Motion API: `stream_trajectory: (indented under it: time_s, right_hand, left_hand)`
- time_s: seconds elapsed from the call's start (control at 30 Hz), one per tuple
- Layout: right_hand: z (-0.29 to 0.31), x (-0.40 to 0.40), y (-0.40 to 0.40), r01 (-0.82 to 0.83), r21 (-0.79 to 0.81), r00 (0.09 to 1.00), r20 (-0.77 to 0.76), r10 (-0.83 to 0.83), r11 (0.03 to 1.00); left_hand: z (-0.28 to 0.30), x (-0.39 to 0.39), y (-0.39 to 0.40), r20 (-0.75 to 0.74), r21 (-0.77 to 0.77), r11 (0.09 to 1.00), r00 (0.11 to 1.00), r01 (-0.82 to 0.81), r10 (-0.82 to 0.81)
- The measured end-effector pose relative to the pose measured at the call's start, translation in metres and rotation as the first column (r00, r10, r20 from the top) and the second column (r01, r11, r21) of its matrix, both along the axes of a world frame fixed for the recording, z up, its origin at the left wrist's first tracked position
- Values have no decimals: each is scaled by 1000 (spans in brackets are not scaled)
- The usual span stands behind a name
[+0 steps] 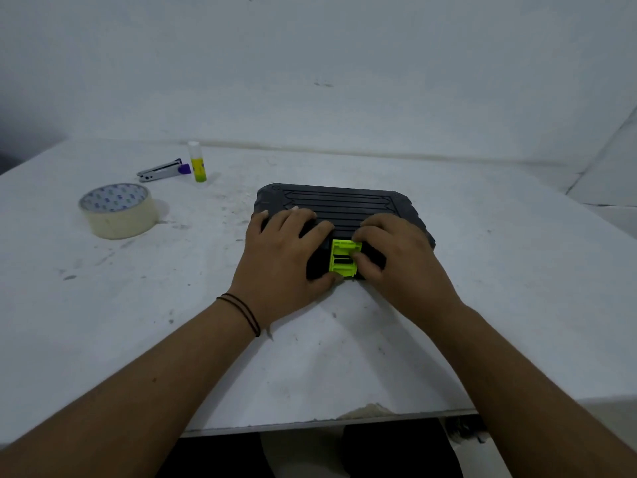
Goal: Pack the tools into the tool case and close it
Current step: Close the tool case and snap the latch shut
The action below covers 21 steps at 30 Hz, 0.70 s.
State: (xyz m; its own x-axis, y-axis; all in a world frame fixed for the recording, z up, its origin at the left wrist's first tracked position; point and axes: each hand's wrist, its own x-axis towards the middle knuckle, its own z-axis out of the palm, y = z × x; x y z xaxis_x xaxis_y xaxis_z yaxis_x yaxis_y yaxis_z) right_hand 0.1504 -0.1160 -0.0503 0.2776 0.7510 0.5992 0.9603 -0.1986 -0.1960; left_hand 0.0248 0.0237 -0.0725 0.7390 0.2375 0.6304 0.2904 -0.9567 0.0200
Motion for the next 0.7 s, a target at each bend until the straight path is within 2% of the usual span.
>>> stream_trajectory:
  time_s: [0.07, 0.2, 0.33, 0.53, 0.7]
  right_hand:
    - [-2, 2, -1, -8, -7, 999, 33, 8, 1000]
    - [-3, -1, -2, 2, 21, 1000, -10, -2, 1000]
    - [3, -2, 2, 33, 29, 999, -40, -32, 999]
    - [8, 3, -3, -55, -69, 998, -29, 53, 996]
    - [7, -2, -4, -39, 1, 989, -139, 39, 999]
  left_hand:
    - [1, -1, 2, -16, 14, 1000, 1000, 12, -12]
    - [4, -5, 13, -112, 85, 994, 992, 67, -57]
    - [4, -7, 19, -145, 137, 987, 987, 88, -68]
    - [2, -8, 22, -132, 133, 987, 989, 91, -73]
    - [0, -11, 25, -133, 125, 987, 988, 100, -84]
